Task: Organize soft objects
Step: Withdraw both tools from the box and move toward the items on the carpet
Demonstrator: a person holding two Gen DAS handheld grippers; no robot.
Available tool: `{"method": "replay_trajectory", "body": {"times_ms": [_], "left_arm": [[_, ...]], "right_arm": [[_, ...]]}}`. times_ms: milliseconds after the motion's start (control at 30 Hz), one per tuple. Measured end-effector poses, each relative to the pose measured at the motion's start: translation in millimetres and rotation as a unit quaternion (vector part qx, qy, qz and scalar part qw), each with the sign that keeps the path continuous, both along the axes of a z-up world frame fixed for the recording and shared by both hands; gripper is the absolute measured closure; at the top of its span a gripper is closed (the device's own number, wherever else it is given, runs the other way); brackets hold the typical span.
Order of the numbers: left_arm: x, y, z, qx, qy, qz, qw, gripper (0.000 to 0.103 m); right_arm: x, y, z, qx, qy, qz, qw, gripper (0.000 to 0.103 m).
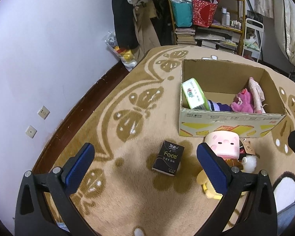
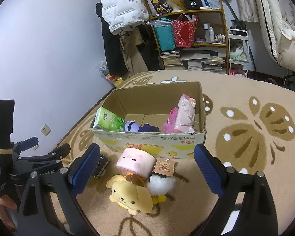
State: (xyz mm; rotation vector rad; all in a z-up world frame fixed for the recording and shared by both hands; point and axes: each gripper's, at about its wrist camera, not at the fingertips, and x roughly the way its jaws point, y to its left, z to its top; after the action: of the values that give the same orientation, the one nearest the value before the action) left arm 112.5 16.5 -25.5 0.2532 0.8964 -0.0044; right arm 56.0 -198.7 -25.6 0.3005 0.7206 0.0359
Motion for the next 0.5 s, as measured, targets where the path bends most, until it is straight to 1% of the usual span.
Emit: {"method": "replay_trajectory", "body": {"times_ms": [100, 267, 300, 400, 500], "left_arm": [[3.8, 0.9, -4.3, -0.003, 0.009, 0.003, 0.9999, 0.001], [10.9, 1.7, -14.7, -0.006, 0.033, 0.005, 0.9994, 0.001], [12.9, 1.6, -17.8, -0.007, 0.042, 0.005, 0.9991, 0.001], [17.8, 1.5, -25.0, -0.009, 0.06, 0.002, 0.9981, 0.001], [22.4, 0.7, -32.5, -0.009, 0.071, 0.001, 0.9974, 0.001]], "right_arm": [[1.7, 2.6, -2.3, -0.001, 0.002, 0.006, 1.0, 0.009], [7.5, 8.0, -9.5, -0.004, 0.009, 0.011, 1.0, 0.012], [8.0, 8.8, -11.4, -0.005, 0.012, 0.014, 1.0, 0.015], [13.2, 16.0, -19.3, -0.011, 0.027, 0.031, 0.999, 0.021], [16.9, 24.8, -26.7, -0.017, 0.038, 0.051, 0.998, 0.022]]}}
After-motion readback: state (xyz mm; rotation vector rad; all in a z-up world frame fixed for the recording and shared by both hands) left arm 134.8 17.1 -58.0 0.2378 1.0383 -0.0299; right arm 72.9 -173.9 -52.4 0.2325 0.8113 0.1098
